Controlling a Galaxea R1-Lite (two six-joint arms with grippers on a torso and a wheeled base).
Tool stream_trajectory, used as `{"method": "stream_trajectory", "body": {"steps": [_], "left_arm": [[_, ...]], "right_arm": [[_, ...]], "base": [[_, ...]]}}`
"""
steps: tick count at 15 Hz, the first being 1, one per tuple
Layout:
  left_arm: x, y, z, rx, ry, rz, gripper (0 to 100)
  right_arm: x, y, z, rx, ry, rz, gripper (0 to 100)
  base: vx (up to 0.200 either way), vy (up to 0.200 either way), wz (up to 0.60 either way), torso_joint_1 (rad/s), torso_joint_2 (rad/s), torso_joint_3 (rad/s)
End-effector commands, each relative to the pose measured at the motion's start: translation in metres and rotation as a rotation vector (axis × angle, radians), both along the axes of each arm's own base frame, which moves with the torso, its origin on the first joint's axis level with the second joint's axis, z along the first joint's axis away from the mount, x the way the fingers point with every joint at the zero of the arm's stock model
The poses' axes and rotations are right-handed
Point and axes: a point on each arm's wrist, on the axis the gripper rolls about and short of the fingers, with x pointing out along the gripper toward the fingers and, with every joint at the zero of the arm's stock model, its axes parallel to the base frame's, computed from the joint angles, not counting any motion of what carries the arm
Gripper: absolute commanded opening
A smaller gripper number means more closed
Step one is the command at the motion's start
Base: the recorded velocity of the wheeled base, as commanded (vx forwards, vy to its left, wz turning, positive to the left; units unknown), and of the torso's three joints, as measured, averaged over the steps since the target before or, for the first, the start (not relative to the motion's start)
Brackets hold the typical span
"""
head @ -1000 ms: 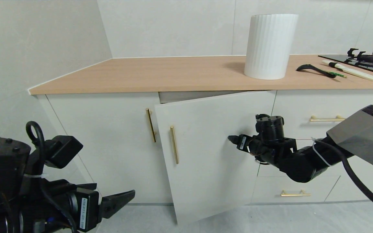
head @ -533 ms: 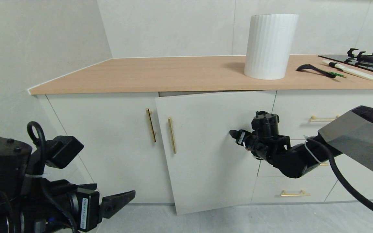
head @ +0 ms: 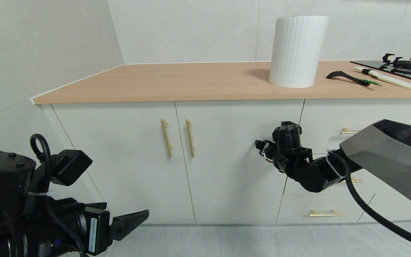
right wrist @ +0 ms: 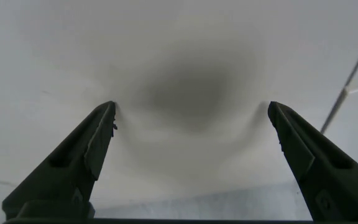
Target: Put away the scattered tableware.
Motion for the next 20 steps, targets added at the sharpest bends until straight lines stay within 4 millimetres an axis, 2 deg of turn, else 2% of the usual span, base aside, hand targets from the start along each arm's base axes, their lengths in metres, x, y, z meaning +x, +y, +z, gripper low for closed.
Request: {"method": "stream_trajectory", "body": {"steps": [1,5,7,10,11,13,14,17,19,20], "left_arm": [[0.0,0.0,0.0,0.0,0.001,0.0,100],[0.0,0.0,0.0,0.0,0.001,0.0,100],[0.0,0.0,0.0,0.001,0.0,0.001,100],[0.0,0.0,0.0,0.001,0.0,0.001,100],[0.0,0.0,0.0,0.0,-0.003,0.001,100],[-0.001,0.001,0.002,-0.004,-0.011,0.003,100],[-0.004,0.003,0.005,-0.011,-0.032,0.007,100],[-0.017,0.017,0.022,-0.037,-0.187,0.02,100],[-0.032,0.035,0.033,-0.01,-0.319,0.052,100],[-0.041,0.045,0.035,0.026,-0.371,0.079,100]], "right_arm": [[0.004,-0.003,-0.004,-0.002,0.001,-0.015,100],[-0.005,-0.002,0.002,0.0,0.005,0.004,100],[-0.027,0.001,0.012,0.005,0.027,0.074,100],[-0.079,-0.013,0.03,0.067,0.109,0.359,100],[-0.086,-0.016,0.038,0.079,0.105,0.415,100],[-0.093,-0.02,0.045,0.039,0.079,0.388,100],[-0.103,-0.027,0.053,-0.005,0.058,0.366,100],[-0.147,-0.053,0.098,-0.064,-0.07,0.325,100],[-0.183,-0.086,0.132,-0.133,-0.195,0.18,100],[-0.211,-0.105,0.143,-0.184,-0.25,0.148,100]], "base": [[0.0,0.0,0.0,0.0,0.0,0.0],[0.0,0.0,0.0,0.0,0.0,0.0],[0.0,0.0,0.0,0.0,0.0,0.0],[0.0,0.0,0.0,0.0,0.0,0.0],[0.0,0.0,0.0,0.0,0.0,0.0],[0.0,0.0,0.0,0.0,0.0,0.0],[0.0,0.0,0.0,0.0,0.0,0.0],[0.0,0.0,0.0,0.0,0.0,0.0],[0.0,0.0,0.0,0.0,0.0,0.0],[0.0,0.0,0.0,0.0,0.0,0.0]]}}
